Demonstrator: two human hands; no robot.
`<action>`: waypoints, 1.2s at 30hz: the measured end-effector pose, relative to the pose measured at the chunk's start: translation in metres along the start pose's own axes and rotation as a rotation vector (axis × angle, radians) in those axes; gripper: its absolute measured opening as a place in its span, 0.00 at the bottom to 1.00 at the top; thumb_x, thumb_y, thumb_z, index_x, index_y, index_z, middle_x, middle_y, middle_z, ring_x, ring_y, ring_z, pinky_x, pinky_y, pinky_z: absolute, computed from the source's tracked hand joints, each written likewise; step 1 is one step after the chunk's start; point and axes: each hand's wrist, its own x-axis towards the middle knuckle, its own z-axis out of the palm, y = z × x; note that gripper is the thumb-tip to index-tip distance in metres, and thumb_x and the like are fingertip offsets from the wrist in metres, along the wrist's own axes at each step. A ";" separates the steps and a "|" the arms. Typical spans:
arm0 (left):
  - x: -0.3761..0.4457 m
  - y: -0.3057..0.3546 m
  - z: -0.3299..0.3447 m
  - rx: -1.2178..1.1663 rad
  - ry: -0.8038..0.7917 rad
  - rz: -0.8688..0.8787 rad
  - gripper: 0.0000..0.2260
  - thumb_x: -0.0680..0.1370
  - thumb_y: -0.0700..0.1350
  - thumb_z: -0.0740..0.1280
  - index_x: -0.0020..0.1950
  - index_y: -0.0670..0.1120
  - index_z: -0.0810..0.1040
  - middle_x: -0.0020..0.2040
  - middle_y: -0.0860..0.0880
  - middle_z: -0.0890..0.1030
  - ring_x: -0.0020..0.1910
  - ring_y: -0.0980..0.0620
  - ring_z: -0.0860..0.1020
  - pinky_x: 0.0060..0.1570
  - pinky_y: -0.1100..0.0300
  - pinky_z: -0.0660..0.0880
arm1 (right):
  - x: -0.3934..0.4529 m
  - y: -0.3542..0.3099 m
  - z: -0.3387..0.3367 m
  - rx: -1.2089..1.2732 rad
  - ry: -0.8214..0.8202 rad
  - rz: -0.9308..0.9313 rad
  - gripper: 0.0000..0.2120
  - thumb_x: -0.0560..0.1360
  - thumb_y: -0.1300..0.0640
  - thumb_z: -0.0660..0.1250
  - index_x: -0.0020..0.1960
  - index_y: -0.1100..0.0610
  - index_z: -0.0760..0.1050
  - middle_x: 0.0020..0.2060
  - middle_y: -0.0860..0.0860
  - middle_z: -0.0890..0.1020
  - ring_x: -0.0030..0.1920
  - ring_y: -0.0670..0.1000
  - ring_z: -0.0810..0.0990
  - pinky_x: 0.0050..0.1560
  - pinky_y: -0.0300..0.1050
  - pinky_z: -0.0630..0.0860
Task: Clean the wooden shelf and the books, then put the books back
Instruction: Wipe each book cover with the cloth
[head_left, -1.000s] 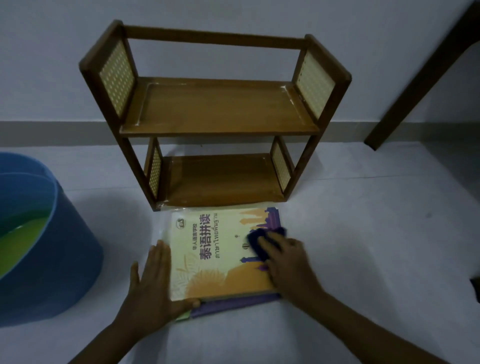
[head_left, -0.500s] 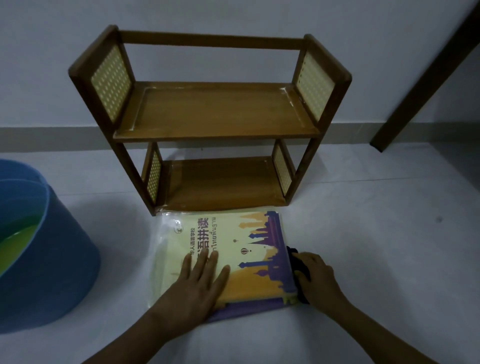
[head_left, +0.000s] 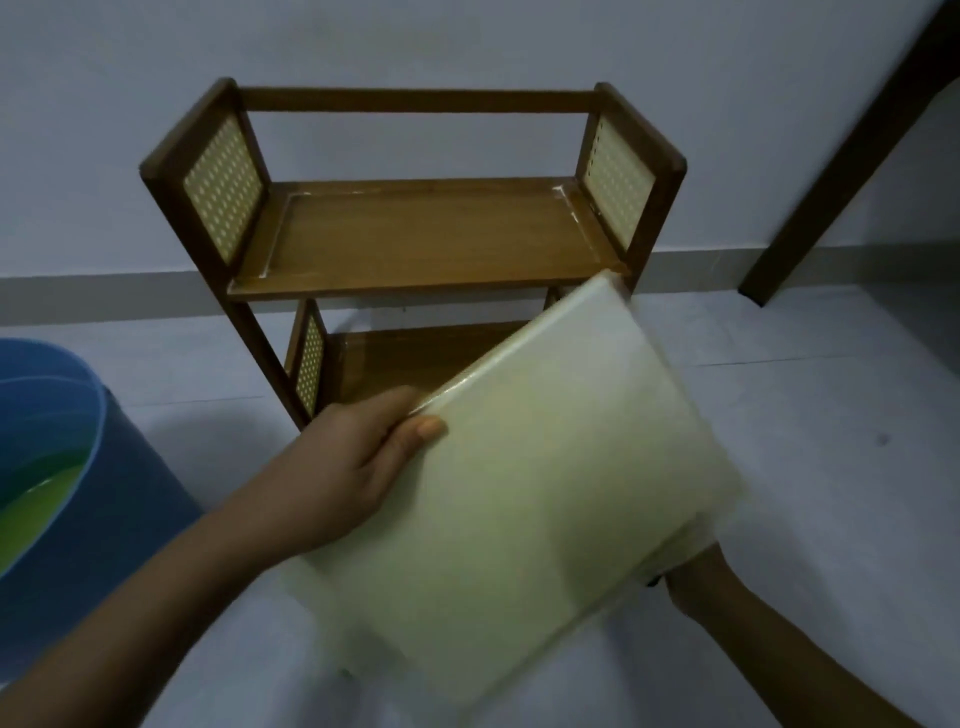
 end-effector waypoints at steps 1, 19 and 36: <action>-0.003 -0.011 0.008 -0.078 -0.002 -0.065 0.15 0.76 0.62 0.54 0.47 0.55 0.75 0.42 0.58 0.79 0.41 0.58 0.78 0.36 0.69 0.74 | 0.002 -0.004 -0.002 0.052 0.012 0.022 0.18 0.81 0.57 0.59 0.34 0.61 0.75 0.29 0.59 0.73 0.28 0.54 0.69 0.30 0.49 0.69; -0.071 -0.139 0.104 -0.457 0.085 -0.511 0.43 0.65 0.79 0.48 0.75 0.59 0.50 0.77 0.60 0.53 0.75 0.64 0.54 0.74 0.61 0.52 | -0.101 0.067 0.152 -1.077 -0.529 -1.236 0.17 0.75 0.52 0.62 0.64 0.44 0.70 0.66 0.46 0.72 0.53 0.58 0.79 0.53 0.51 0.78; -0.075 -0.145 0.113 -0.521 0.227 -0.567 0.32 0.68 0.77 0.51 0.69 0.72 0.49 0.68 0.72 0.59 0.67 0.68 0.63 0.66 0.66 0.61 | -0.026 0.019 0.208 -1.190 -0.454 -1.175 0.21 0.73 0.59 0.59 0.67 0.52 0.67 0.69 0.52 0.68 0.60 0.62 0.69 0.60 0.56 0.68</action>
